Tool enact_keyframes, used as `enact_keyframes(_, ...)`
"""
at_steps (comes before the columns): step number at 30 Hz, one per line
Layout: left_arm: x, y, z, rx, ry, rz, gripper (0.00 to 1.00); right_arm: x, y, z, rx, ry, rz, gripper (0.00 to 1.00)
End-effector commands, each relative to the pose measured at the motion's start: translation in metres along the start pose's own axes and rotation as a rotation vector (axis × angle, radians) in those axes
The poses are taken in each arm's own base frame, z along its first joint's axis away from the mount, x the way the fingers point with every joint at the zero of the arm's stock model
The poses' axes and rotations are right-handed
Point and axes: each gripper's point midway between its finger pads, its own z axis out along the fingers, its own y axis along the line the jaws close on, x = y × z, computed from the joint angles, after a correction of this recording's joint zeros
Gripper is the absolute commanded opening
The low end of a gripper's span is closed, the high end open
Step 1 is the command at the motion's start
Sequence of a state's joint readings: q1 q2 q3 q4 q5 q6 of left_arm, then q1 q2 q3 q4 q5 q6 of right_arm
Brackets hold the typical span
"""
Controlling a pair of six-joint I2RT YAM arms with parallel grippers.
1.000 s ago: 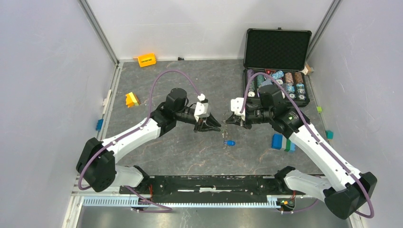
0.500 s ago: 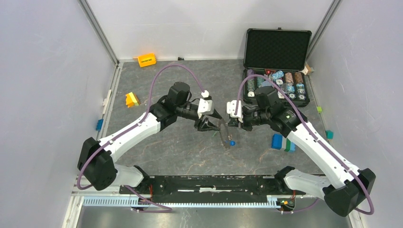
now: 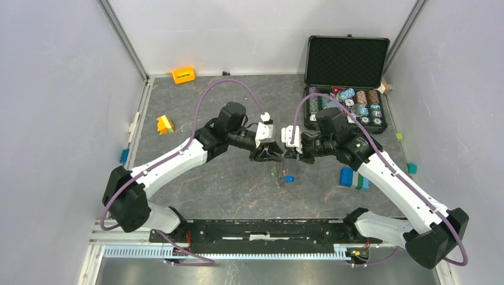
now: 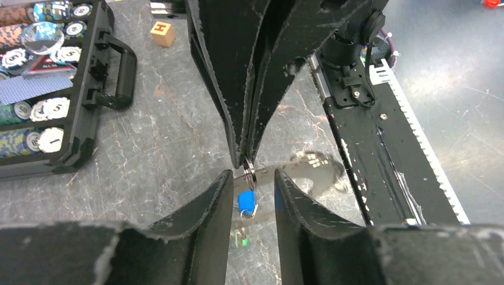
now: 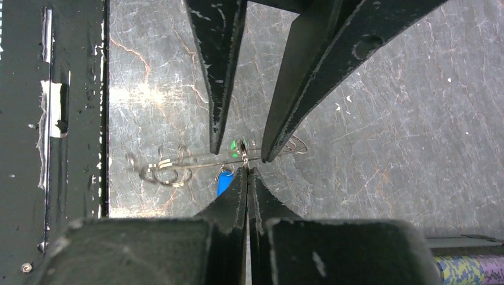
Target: Put the keys on the keyring
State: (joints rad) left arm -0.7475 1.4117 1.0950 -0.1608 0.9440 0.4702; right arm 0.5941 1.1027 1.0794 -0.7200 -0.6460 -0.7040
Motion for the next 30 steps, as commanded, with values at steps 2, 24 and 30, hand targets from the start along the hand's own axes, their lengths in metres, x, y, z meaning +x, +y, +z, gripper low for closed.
enact_keyframes(2, -0.023, 0.007, 0.002, 0.001, -0.051, 0.011, 0.30, -0.020, -0.008, -0.002, 0.021, -0.057, -0.039, 0.00)
enact_keyframes(24, -0.025, -0.025, -0.010, 0.108, -0.220, 0.025, 0.02, -0.035, 0.007, -0.019, 0.024, -0.142, -0.143, 0.50)
enact_keyframes(30, -0.039, -0.036, -0.023, 0.118, -0.375, 0.080, 0.02, -0.037, 0.020, -0.026, -0.020, -0.186, -0.165, 0.51)
